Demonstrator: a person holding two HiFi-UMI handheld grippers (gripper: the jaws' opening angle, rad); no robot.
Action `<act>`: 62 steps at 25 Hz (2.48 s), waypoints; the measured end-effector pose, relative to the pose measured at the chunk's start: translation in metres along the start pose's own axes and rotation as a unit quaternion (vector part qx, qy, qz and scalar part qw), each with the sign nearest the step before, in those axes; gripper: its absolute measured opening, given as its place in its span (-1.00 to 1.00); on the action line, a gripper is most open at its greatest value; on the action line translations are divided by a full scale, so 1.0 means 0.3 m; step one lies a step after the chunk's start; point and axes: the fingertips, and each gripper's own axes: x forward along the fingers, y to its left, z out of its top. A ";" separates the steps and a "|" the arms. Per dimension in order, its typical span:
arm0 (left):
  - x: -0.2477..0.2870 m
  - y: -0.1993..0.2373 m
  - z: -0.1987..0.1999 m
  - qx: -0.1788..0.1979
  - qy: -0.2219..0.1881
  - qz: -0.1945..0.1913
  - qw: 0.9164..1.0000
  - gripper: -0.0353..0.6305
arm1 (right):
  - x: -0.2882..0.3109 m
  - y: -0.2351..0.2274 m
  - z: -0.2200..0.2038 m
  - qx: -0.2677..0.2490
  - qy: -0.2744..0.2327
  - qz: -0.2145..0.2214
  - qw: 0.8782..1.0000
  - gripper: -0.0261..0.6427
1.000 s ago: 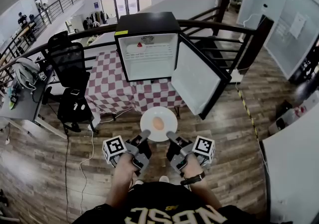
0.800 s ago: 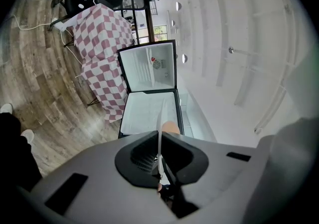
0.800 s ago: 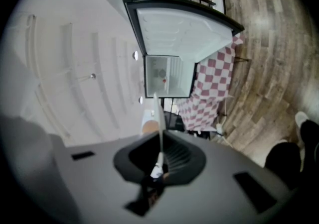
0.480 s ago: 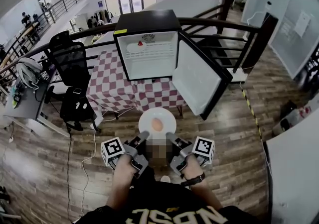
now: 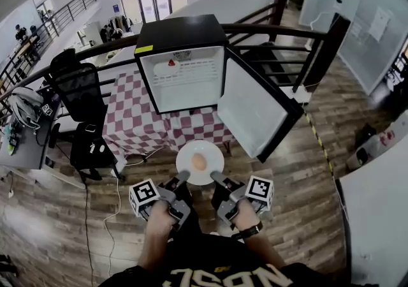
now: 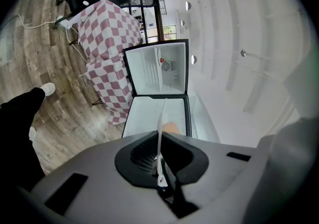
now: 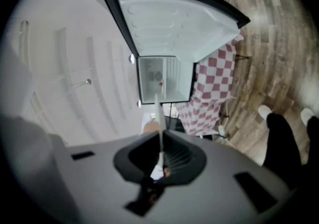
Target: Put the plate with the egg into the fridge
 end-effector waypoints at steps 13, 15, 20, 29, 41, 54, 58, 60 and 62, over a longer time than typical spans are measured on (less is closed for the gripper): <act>0.233 -0.118 0.428 0.007 0.017 -0.006 1.000 -0.79 | 0.427 0.136 0.194 -0.012 -0.027 -0.003 1.000 -0.83; 0.254 -0.121 0.488 0.005 0.018 -0.004 1.000 -0.79 | 0.485 0.147 0.209 -0.012 -0.029 -0.006 0.999 -0.83; 0.313 -0.106 0.619 -0.002 0.027 0.003 1.000 -0.79 | 0.618 0.140 0.250 0.001 -0.038 -0.011 0.999 -0.83; 0.353 -0.109 0.795 -0.023 0.021 0.010 0.999 -0.79 | 0.801 0.155 0.281 0.012 -0.060 -0.021 0.998 -0.83; 0.423 -0.063 0.896 -0.064 0.050 0.018 0.997 -0.79 | 0.901 0.128 0.318 0.032 -0.077 -0.036 0.996 -0.83; 0.696 -0.096 0.923 -0.057 0.066 0.025 0.996 -0.79 | 0.950 0.125 0.583 0.040 -0.102 -0.038 0.993 -0.83; 0.771 -0.124 0.941 -0.049 0.069 0.025 0.996 -0.79 | 0.972 0.137 0.655 0.035 -0.104 -0.037 0.993 -0.83; 0.806 -0.131 0.947 -0.041 0.068 0.024 0.997 -0.79 | 0.981 0.142 0.686 0.031 -0.105 -0.037 0.993 -0.83; 0.841 -0.127 0.953 -0.031 0.064 0.021 0.997 -0.79 | 0.986 0.145 0.720 0.026 -0.108 -0.040 0.993 -0.83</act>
